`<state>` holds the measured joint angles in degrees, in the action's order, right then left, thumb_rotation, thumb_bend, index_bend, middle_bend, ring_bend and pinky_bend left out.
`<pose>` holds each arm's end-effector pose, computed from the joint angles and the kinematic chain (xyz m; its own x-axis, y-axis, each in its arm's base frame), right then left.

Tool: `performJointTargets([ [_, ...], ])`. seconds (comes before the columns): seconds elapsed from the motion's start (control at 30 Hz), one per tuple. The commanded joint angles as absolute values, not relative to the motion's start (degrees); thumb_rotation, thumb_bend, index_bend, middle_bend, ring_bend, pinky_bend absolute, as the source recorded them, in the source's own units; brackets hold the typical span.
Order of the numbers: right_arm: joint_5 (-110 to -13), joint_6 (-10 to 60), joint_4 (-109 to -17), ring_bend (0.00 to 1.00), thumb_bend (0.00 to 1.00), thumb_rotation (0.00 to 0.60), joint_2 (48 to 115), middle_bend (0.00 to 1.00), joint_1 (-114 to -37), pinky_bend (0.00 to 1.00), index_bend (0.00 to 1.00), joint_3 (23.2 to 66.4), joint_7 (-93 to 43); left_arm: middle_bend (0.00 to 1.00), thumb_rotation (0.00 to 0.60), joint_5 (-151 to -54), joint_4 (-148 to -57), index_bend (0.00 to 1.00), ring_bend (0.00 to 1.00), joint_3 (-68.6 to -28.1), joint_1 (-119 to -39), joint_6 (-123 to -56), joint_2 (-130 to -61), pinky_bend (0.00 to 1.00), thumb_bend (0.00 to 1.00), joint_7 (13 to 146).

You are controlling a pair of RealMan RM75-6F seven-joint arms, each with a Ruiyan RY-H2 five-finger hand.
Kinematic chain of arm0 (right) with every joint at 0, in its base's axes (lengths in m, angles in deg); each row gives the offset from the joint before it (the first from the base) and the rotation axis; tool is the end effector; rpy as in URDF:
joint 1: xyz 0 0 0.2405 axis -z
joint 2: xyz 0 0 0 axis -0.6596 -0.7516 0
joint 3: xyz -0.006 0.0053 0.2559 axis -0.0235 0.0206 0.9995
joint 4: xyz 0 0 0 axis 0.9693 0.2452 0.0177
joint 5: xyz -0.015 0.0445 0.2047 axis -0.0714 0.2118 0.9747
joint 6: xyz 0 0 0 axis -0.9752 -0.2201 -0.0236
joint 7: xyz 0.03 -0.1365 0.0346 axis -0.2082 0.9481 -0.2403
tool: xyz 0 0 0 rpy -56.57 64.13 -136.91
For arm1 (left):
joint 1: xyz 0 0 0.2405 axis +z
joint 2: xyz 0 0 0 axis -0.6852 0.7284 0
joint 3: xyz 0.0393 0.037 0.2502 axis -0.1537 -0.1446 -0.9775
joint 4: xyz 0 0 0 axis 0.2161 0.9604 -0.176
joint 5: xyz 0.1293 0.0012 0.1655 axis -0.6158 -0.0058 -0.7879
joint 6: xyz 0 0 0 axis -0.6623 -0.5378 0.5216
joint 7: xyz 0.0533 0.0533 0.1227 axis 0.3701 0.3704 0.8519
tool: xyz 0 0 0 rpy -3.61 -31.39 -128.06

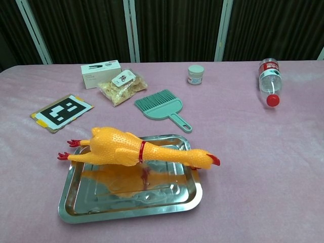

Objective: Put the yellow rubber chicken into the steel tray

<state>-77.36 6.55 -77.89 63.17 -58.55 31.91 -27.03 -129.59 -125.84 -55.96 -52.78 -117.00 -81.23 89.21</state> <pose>-0.3043 -0.2301 0.1489 0.3812 -0.0522 0.9230 -0.9232 -0.0748 0.3770 -0.2684 0.1931 0.1350 0.4179 -0.0981 0.9032 0.8966 -0.1159 -0.4275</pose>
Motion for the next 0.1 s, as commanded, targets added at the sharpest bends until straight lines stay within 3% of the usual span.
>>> performJointTargets([
  [0.03,-78.6,5.0,-78.7,0.0,0.36,0.6,62.5,0.14,-56.4,0.04,0.0,31.2,-28.6,0.08,0.6,-130.3,-125.9,0.1,0.07,-56.7,-52.0,-117.2,-80.9,0.07,0.0,89.2],
  [0.1,-79.0,4.6,-78.9,0.0,0.36,0.6,62.2,0.14,-55.7,0.04,0.0,31.2,-29.1,0.07,0.6,-130.6,-126.1,0.1,0.07,-57.0,-51.7,-117.2,-80.6,0.06,0.0,89.4],
])
